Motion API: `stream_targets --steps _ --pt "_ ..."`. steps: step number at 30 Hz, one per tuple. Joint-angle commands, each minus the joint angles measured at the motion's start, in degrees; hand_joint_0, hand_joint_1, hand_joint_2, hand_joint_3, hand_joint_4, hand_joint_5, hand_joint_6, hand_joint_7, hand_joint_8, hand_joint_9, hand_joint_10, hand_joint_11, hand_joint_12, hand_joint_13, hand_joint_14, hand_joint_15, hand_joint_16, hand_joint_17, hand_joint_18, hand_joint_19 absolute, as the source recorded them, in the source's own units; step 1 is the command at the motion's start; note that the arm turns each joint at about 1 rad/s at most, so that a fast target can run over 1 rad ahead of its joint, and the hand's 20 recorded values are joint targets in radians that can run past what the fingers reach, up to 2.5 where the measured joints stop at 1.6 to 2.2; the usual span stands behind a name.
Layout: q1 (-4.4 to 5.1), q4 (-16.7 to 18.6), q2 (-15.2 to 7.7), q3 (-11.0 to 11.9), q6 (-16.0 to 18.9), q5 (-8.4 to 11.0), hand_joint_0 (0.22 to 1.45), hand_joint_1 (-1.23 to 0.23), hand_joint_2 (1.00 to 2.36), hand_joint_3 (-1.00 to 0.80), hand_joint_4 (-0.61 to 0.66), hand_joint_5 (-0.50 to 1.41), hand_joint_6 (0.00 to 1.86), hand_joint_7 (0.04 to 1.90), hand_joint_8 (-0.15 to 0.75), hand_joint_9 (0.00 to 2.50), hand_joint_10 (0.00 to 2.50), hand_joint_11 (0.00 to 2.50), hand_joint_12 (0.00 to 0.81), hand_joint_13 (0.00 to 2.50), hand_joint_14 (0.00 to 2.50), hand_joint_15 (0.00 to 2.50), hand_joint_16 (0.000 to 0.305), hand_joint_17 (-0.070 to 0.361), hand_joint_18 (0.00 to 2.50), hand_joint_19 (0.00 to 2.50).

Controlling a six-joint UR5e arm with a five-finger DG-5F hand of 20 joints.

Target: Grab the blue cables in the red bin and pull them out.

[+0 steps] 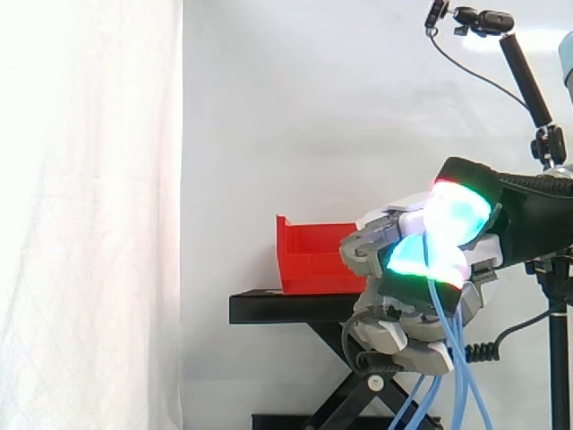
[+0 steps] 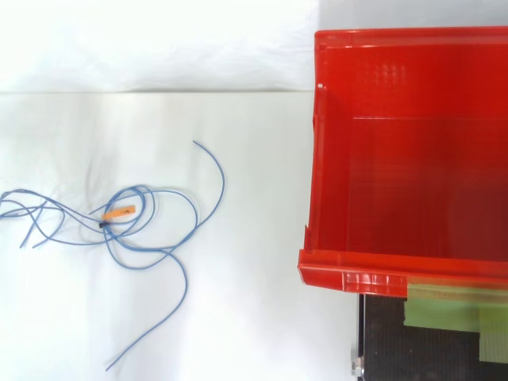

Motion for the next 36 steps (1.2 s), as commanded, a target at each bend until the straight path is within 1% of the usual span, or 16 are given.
stream_targets --steps 1,4,10,11,19,26,36 --pt "-0.01 0.0 0.0 0.1 0.0 0.0 0.91 -0.88 1.0 -1.0 0.09 0.45 1.39 0.39 0.21 0.84 0.02 0.9 0.32 1.0 0.92 1.55 0.043 0.097 0.83 1.1" --pt "-0.01 0.0 0.0 0.0 0.0 0.0 0.88 -0.87 1.0 -1.0 0.09 0.44 1.32 0.39 0.216 0.84 0.02 0.92 0.323 1.0 0.93 1.54 0.044 0.099 0.83 1.1" --pt "-0.01 0.0 0.0 0.0 0.0 -0.09 0.84 -0.86 1.0 -1.0 0.11 0.43 1.24 0.39 0.22 0.83 0.02 0.92 0.33 0.99 0.92 1.55 0.045 0.101 0.82 1.1" --pt "0.07 0.0 0.0 0.0 0.0 -0.09 0.84 -0.85 1.0 -1.0 0.11 0.43 1.23 0.39 0.223 0.83 0.02 0.91 0.33 0.99 0.93 1.54 0.045 0.102 0.82 1.09" --pt "-0.1 0.0 0.0 0.0 0.0 -0.18 0.76 -0.79 1.0 -1.0 0.13 0.46 1.08 0.4 0.235 0.83 0.02 0.92 0.342 0.98 1.0 1.48 0.049 0.11 0.83 1.07" --pt "-0.1 0.0 0.0 0.0 -0.1 -0.18 0.73 -0.75 1.0 -1.0 0.14 0.47 1.04 0.41 0.239 0.83 0.02 0.91 0.348 0.96 1.04 1.47 0.05 0.113 0.84 1.06" --pt "-0.01 0.0 0.0 0.0 -0.3 -0.27 0.72 -0.71 1.0 -1.0 0.15 0.48 1.03 0.42 0.246 0.83 0.02 0.92 0.356 0.96 1.07 1.43 0.052 0.116 0.84 1.07"
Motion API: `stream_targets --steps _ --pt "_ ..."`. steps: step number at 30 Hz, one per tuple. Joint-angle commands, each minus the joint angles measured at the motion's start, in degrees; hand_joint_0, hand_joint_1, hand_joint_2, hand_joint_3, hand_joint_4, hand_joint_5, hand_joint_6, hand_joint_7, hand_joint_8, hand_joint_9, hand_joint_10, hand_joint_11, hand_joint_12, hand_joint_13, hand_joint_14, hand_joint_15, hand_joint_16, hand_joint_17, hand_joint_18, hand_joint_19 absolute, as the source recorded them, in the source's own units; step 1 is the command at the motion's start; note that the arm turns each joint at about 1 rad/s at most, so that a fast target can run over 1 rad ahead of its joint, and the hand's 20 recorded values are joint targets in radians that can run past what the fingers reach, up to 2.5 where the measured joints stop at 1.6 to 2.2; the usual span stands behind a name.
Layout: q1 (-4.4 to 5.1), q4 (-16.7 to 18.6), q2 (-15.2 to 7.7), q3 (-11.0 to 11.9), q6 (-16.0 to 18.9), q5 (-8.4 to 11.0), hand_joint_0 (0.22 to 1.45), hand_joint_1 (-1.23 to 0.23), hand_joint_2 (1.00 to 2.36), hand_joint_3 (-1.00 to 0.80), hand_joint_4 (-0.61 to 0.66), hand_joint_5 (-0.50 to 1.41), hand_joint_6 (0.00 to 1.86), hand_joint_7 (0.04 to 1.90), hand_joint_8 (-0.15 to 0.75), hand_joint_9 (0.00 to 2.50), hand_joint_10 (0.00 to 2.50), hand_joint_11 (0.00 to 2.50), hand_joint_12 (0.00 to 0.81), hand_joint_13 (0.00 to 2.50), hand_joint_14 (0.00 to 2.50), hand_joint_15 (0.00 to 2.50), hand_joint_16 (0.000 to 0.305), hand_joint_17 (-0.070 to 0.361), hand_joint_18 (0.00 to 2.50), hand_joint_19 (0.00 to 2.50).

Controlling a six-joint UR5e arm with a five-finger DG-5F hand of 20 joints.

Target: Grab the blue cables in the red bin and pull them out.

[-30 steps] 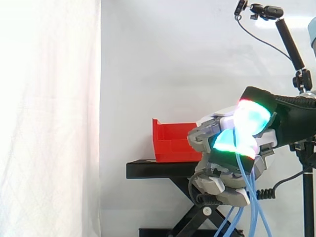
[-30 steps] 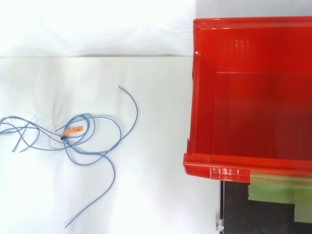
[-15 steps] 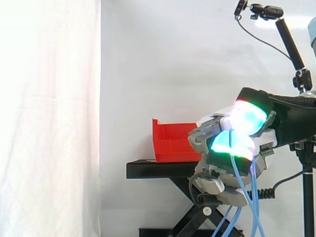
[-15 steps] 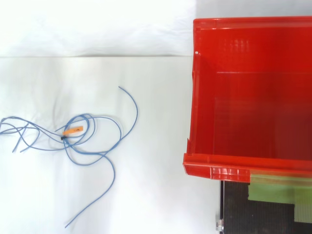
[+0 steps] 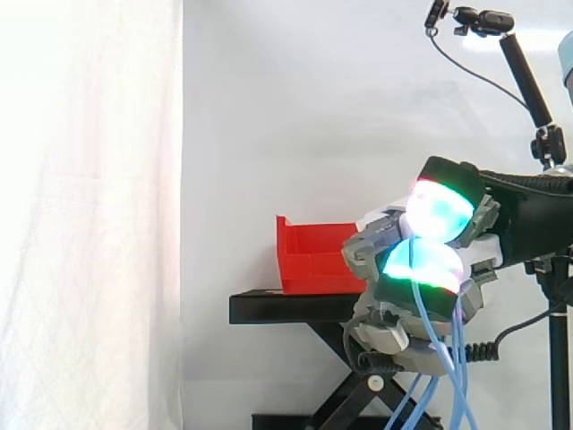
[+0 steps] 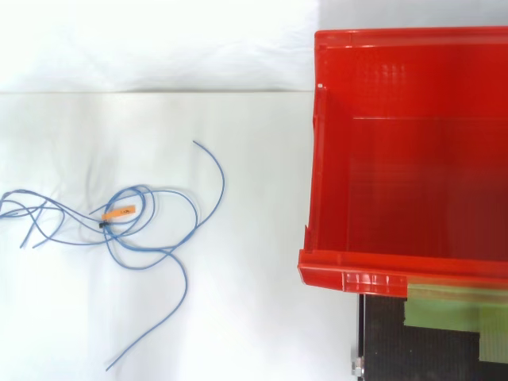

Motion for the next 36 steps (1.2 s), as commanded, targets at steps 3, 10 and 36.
stream_targets --steps 3,10,36 --pt "0.04 0.0 0.0 0.0 -0.1 -0.01 0.72 -0.71 1.0 -1.0 0.15 0.48 1.03 0.41 0.245 0.83 0.02 0.9 0.357 0.96 1.07 1.41 0.052 0.116 0.84 1.07" --pt "0.04 0.1 0.0 0.0 0.0 -0.01 0.7 -0.68 1.0 -1.0 0.16 0.49 0.99 0.42 0.251 0.83 0.02 0.91 0.364 0.95 1.11 1.41 0.053 0.119 0.85 1.07" --pt "0.04 0.1 0.0 0.0 -0.1 0.08 0.76 -0.73 1.0 -1.0 0.15 0.69 0.94 0.54 0.221 0.87 0.02 0.79 0.336 1.0 0.93 1.48 0.049 0.11 0.83 1.07"
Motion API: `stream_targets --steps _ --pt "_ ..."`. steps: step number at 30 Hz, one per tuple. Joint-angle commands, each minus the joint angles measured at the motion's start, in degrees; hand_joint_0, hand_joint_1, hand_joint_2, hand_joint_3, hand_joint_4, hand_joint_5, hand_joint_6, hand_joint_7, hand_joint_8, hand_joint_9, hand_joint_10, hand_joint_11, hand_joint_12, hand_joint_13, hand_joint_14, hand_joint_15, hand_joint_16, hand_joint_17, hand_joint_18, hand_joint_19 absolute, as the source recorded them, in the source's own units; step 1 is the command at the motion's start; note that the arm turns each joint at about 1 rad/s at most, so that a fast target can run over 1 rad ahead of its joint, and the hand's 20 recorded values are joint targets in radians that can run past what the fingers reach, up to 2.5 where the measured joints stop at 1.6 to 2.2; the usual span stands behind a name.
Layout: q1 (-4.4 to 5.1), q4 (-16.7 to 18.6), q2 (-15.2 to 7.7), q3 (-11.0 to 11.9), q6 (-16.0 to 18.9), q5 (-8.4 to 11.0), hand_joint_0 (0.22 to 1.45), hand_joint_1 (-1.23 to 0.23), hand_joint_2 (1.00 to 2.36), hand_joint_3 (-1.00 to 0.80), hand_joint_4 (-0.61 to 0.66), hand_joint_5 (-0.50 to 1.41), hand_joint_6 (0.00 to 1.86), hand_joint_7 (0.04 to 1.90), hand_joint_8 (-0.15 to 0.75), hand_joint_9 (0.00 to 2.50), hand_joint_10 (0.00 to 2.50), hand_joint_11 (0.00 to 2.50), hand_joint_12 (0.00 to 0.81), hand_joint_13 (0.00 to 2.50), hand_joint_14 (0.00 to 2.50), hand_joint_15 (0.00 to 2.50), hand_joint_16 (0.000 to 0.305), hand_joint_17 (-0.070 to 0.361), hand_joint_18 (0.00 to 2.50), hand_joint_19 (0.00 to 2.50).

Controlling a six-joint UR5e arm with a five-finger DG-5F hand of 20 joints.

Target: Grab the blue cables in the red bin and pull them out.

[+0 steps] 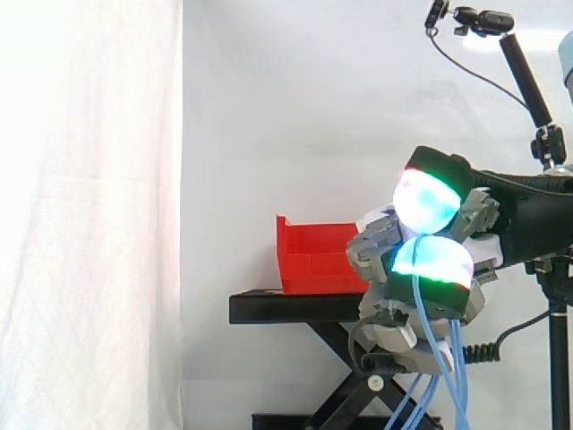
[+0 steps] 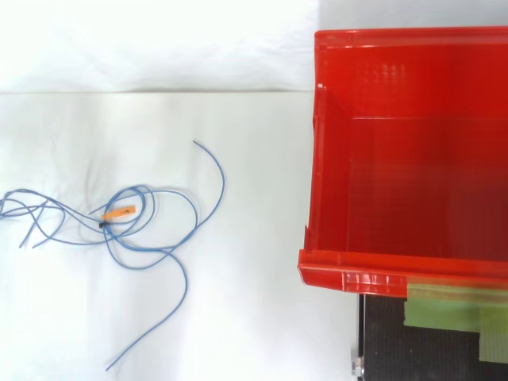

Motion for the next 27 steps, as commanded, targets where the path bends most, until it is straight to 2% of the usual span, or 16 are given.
stream_targets --steps 1,10,20,27 --pt "0.0 0.0 0.0 0.0 0.0 0.08 0.77 -0.74 1.0 -1.0 0.16 0.69 0.93 0.54 0.22 0.87 0.02 0.8 0.334 1.0 0.92 1.5 0.048 0.108 0.83 1.07" --pt "0.0 0.0 0.1 0.0 0.0 0.0 0.85 -0.85 1.0 -1.0 0.14 0.65 0.92 0.55 0.214 0.84 0.02 0.8 0.327 1.0 0.82 1.57 0.046 0.103 0.81 1.09" --pt "0.0 -0.1 0.0 0.0 0.0 0.0 0.86 -0.9 1.0 -1.0 0.13 0.62 0.89 0.54 0.215 0.84 0.02 0.81 0.323 1.0 0.81 1.57 0.046 0.103 0.8 1.09" --pt "-0.08 0.0 0.1 0.0 -0.1 -0.09 0.9 -0.93 1.0 -1.0 0.1 0.57 1.08 0.48 0.21 0.84 0.02 0.8 0.321 1.01 0.79 1.59 0.045 0.101 0.8 1.09"
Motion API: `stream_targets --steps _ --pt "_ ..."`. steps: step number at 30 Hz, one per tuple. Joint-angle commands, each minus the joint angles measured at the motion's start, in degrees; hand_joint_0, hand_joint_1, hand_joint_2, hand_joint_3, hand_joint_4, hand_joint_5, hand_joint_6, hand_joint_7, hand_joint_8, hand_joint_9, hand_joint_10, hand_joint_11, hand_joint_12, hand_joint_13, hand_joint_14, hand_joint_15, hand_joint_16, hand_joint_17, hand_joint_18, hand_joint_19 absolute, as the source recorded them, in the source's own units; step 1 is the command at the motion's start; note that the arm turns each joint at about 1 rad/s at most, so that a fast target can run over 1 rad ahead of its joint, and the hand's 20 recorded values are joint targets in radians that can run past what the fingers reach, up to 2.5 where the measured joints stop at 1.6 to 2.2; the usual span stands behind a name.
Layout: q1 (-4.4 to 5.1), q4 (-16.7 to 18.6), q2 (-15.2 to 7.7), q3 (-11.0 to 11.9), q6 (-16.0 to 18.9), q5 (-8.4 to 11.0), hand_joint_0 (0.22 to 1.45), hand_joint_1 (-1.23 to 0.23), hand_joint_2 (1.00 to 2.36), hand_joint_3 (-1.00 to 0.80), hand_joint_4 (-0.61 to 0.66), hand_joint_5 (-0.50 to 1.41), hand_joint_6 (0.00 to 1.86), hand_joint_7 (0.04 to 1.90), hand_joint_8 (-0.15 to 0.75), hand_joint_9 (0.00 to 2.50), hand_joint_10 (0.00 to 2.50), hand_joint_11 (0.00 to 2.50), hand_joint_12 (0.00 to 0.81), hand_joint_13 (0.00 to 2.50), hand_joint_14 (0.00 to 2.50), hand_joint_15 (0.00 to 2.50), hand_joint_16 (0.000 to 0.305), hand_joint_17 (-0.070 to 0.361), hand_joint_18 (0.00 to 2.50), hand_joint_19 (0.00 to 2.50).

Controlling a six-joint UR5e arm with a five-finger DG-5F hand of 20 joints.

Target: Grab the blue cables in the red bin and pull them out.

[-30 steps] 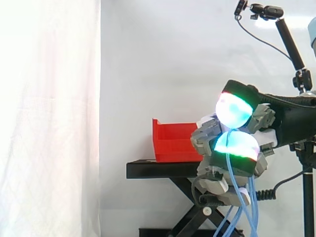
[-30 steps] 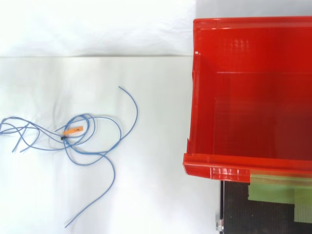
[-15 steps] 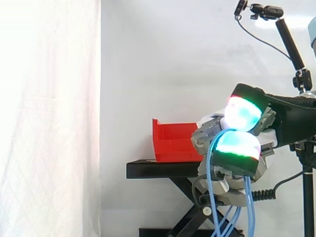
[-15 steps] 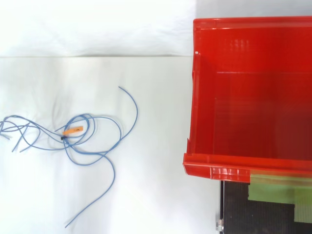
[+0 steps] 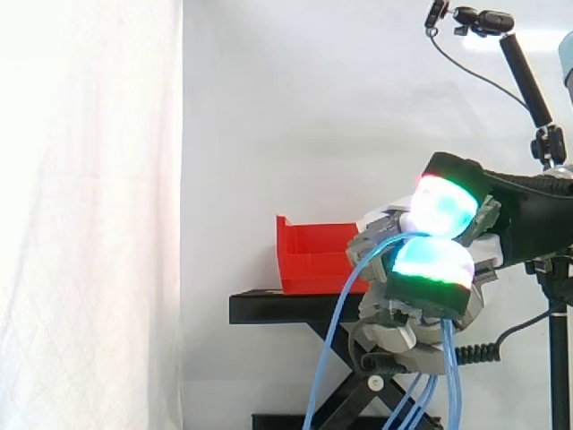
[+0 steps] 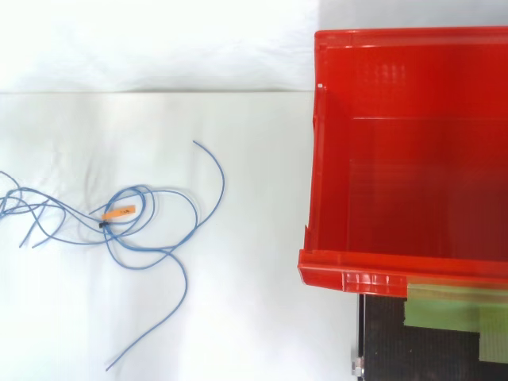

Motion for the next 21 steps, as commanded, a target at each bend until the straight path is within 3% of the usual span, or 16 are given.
stream_targets --steps 1,14,21 --pt "0.02 0.0 0.0 0.0 -0.1 -0.01 0.91 -0.93 1.0 -1.0 0.09 0.57 1.1 0.48 0.21 0.84 0.02 0.8 0.319 1.01 0.79 1.58 0.045 0.102 0.81 1.09" --pt "0.02 0.0 0.0 0.0 0.0 -0.01 0.95 -0.98 1.01 -0.85 0.04 0.44 1.37 0.4 0.217 0.82 0.02 0.82 0.324 1.01 0.76 1.6 0.045 0.102 0.81 1.08" --pt "0.02 0.0 0.1 0.0 0.1 -0.1 0.95 -0.99 1.01 -0.81 0.02 0.42 1.39 0.4 0.216 0.81 0.02 0.84 0.32 1.01 0.76 1.6 0.045 0.102 0.8 1.09"
